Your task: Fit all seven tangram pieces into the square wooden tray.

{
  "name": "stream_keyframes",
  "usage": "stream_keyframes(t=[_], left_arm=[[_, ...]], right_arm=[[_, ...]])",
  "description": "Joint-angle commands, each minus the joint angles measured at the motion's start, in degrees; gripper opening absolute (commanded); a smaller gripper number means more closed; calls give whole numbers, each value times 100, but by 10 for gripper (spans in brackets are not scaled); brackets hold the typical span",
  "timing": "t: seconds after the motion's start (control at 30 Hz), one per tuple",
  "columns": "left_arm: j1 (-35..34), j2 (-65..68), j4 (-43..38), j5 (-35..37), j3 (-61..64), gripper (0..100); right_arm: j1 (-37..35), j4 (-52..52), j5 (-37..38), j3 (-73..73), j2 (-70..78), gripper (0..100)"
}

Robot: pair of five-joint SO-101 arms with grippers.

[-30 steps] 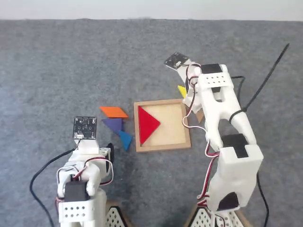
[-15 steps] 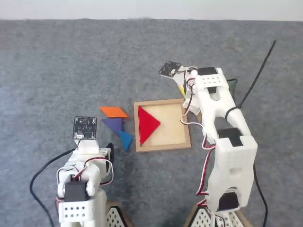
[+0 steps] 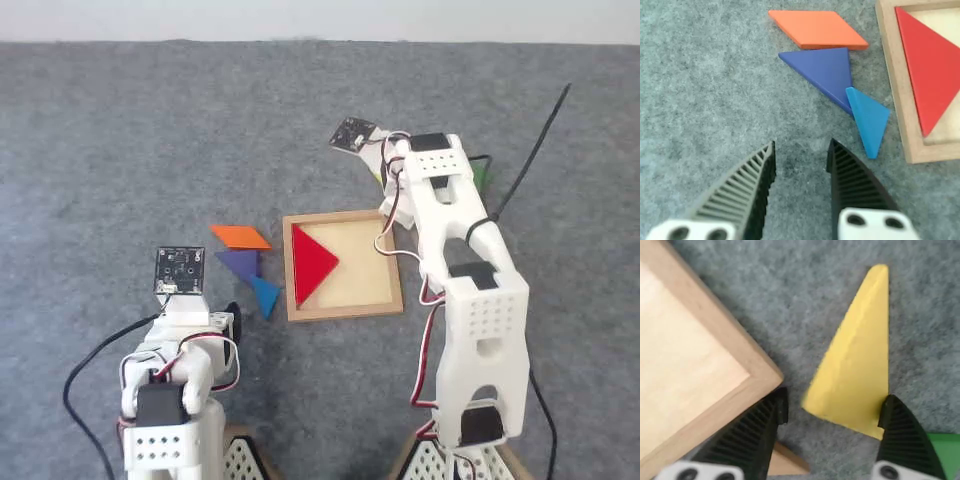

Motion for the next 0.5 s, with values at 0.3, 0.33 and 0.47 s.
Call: stream_keyframes(t=[0.3, 0.33, 0.47], left_arm=[[18, -132, 18, -9, -84, 164], [18, -132, 18, -9, -84, 164], [18, -132, 18, -9, -84, 164]], right_arm=[[-119, 233, 149, -545, 40, 284], [-119, 277, 211, -607, 110, 283], [-119, 268, 281, -862, 303, 217]])
